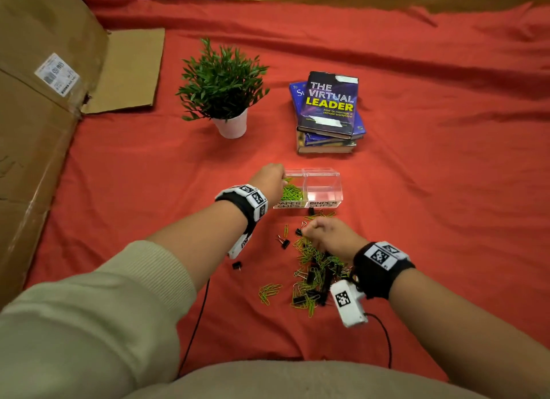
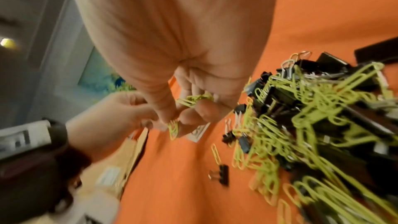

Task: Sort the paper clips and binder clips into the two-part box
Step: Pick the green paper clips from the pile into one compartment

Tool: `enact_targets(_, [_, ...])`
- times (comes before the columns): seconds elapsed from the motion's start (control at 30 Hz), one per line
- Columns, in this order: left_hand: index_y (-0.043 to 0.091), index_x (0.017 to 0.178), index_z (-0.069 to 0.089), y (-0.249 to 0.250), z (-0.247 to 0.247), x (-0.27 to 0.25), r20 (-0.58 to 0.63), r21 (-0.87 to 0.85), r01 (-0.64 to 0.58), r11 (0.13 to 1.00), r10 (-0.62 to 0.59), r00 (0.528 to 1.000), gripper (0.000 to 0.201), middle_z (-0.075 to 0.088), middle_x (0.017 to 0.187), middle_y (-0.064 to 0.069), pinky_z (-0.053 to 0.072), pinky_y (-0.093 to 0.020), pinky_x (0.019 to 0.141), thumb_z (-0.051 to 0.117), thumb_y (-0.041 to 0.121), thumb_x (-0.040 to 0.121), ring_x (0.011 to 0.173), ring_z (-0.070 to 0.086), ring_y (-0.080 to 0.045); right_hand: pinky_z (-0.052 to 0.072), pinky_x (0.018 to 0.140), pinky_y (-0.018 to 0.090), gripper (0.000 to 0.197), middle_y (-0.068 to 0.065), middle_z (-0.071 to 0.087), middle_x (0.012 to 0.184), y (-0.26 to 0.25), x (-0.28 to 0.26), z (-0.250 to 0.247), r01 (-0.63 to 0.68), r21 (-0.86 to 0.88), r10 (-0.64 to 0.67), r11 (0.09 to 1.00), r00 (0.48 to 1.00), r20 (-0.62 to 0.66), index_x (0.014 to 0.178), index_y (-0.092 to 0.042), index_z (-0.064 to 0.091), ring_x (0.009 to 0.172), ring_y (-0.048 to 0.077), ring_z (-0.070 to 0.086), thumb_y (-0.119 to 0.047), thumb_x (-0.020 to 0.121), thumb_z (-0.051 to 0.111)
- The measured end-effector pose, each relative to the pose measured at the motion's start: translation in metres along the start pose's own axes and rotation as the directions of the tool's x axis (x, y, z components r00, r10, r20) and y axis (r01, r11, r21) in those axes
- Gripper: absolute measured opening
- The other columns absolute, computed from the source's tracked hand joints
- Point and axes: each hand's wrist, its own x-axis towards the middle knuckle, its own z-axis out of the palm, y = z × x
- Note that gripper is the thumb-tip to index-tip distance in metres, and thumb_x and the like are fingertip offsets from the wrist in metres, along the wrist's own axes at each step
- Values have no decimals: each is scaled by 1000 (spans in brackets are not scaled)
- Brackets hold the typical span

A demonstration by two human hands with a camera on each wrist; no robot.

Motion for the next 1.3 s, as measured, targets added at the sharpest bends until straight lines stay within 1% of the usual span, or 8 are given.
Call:
enact_targets(0.23, [7,113,57,-6,14,-16,6,-10,-2,1000,2,1000,26,55,116,-13,42,-36,94,61,18,90,107,54,-29,43,53,24,13,-1,59,64,-48,25,-24,23,109,-8,994,991,-132,76,-12,61,51,10,47,-16,88,63])
enact_targets(0.33, [11,103,60,-17,19,-49,-7,-48,12,999,-12,1000,17,57,108,-10,43,-34,89,60,18,88,101,55,-27,44,50,24,10,6,64,74,-59,54,-21,43,-149,-81,988,963,-258,81,-9,64,54,12,51,-16,88,62])
enact_targets(0.43, [11,98,61,-28,38,-91,194,13,41,999,-43,980,15,64,106,-12,45,-32,82,59,22,87,100,60,-29,53,64,33,13,11,67,87,-72,76,-13,18,-421,-159,907,940,-302,92,-3,64,70,21,62,-14,90,58])
enact_targets(0.6, [15,98,61,-46,71,-149,391,225,99,969,-183,902,33,67,103,-10,52,-36,78,63,43,81,97,64,-30,49,81,34,19,17,67,105,-80,86,5,38,-658,-236,752,948,-215,105,-6,63,97,32,62,-14,92,53])
enact_targets(0.83, [11,115,47,-46,88,-170,345,162,-29,986,-29,938,55,53,118,-10,47,-40,91,71,41,76,110,55,-30,52,88,36,23,11,65,108,-56,48,22,213,-729,-416,650,903,-108,107,-10,63,99,26,61,-13,87,53])
enact_targets(1.0, [9,116,47,-37,89,-167,376,221,-143,965,51,925,42,49,120,-11,47,-44,89,66,27,83,112,54,-33,49,79,33,16,5,65,95,1,6,48,341,-774,-199,534,940,277,93,-15,66,92,19,58,-14,84,53])
enact_targets(1.1, [10,114,49,-34,92,-164,358,222,-148,964,61,932,35,52,118,-11,46,-42,88,63,24,86,111,55,-33,44,84,35,18,7,56,102,30,-7,53,307,-835,-166,457,952,259,100,-13,62,103,22,48,-14,85,54])
enact_targets(1.3, [8,109,51,-34,97,-159,284,227,-101,969,33,958,28,55,116,-12,45,-41,87,59,26,89,111,56,-33,49,72,30,16,3,59,94,46,-17,43,178,-706,-127,685,984,124,97,-14,58,84,20,57,-12,81,61])
